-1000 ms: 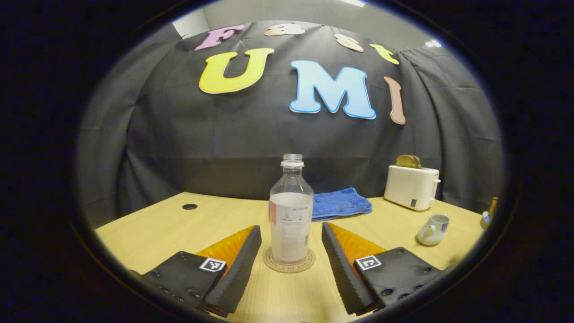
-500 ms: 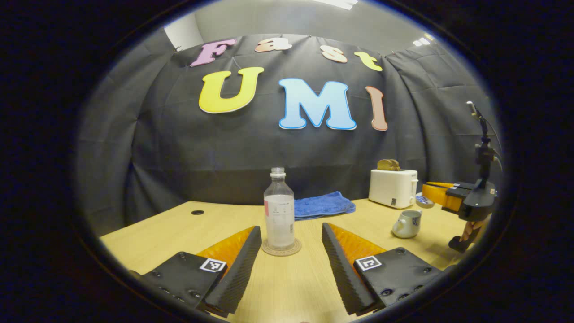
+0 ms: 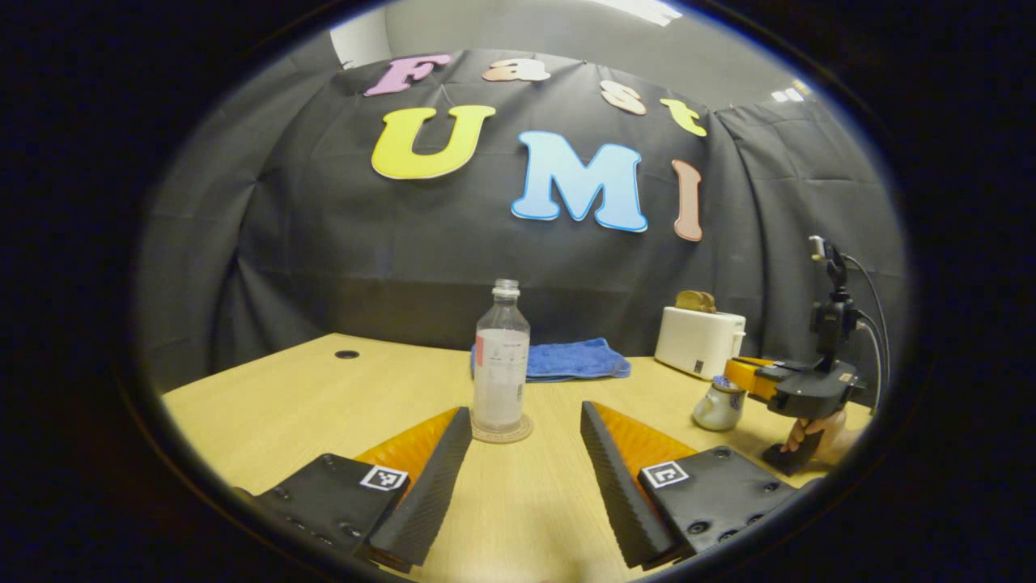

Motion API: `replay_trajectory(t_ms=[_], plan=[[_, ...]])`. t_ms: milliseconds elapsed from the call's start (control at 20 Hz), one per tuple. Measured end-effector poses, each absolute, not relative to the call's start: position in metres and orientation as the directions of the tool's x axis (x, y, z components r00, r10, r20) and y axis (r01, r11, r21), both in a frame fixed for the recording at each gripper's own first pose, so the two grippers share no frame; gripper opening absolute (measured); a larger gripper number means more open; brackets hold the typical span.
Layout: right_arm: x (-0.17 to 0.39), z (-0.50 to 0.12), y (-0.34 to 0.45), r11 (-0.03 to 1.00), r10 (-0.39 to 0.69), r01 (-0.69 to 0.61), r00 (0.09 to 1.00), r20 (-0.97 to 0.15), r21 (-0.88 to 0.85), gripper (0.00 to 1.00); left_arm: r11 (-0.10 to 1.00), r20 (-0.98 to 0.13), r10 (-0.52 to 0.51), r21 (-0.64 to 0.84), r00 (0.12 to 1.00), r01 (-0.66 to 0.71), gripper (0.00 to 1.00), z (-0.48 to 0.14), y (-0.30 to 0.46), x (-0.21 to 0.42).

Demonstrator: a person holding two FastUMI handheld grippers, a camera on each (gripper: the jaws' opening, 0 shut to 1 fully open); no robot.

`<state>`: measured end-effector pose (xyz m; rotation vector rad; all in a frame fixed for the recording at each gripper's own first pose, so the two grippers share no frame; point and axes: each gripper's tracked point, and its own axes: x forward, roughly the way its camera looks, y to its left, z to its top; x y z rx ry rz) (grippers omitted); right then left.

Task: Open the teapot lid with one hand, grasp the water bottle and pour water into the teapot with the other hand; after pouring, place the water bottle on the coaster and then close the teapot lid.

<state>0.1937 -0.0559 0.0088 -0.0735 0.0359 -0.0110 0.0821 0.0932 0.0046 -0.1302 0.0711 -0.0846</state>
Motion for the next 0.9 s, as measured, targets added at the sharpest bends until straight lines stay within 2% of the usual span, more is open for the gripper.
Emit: replay_trajectory(t_ms=[150,250,300,350,450,500,700,800,900], plan=[[0.194,0.008,-0.056,0.998,-0.014,0.012,0.999,-0.040,-0.059,0.02,0.988,-0.068,-0.094,-0.127,0.993,0.085,0.95,0.005,0.091,0.080],[0.192,0.007,-0.056,0.997,-0.016,0.013,0.999,-0.044,-0.070,0.08,0.989,-0.067,-0.095,-0.120,0.993,0.087,0.95,0.007,0.089,0.079],[0.189,0.008,-0.055,0.996,-0.017,0.014,0.999,-0.040,-0.089,0.08,0.990,-0.068,-0.092,-0.114,0.993,0.084,0.95,0.007,0.090,0.078],[0.185,0.018,-0.060,0.992,-0.036,0.033,0.999,-0.020,-0.120,0.14,0.991,-0.065,-0.089,-0.107,0.994,0.082,0.95,0.008,0.090,0.076],[0.167,0.045,-0.064,0.993,-0.039,0.045,0.998,0.055,-0.112,0.37,0.990,-0.060,-0.094,-0.107,0.994,0.087,0.95,0.011,0.086,0.069],[0.153,0.057,-0.061,0.994,-0.030,0.037,0.997,0.073,-0.101,0.37,0.991,-0.059,-0.094,-0.100,0.994,0.088,0.95,0.011,0.084,0.066],[0.081,0.039,-0.037,0.998,0.014,-0.013,1.000,0.016,-0.057,0.77,0.998,-0.028,-0.060,-0.032,0.998,0.059,0.95,0.013,0.068,0.047],[0.051,0.031,-0.039,0.998,-0.025,0.027,0.999,0.038,-0.052,0.79,0.999,0.004,-0.047,-0.018,0.999,0.047,0.95,0.015,0.054,0.035],[0.025,0.025,-0.019,0.998,-0.008,0.010,0.999,0.042,-0.058,0.78,0.997,0.014,-0.071,0.015,0.997,0.071,0.95,0.013,0.025,0.022]])
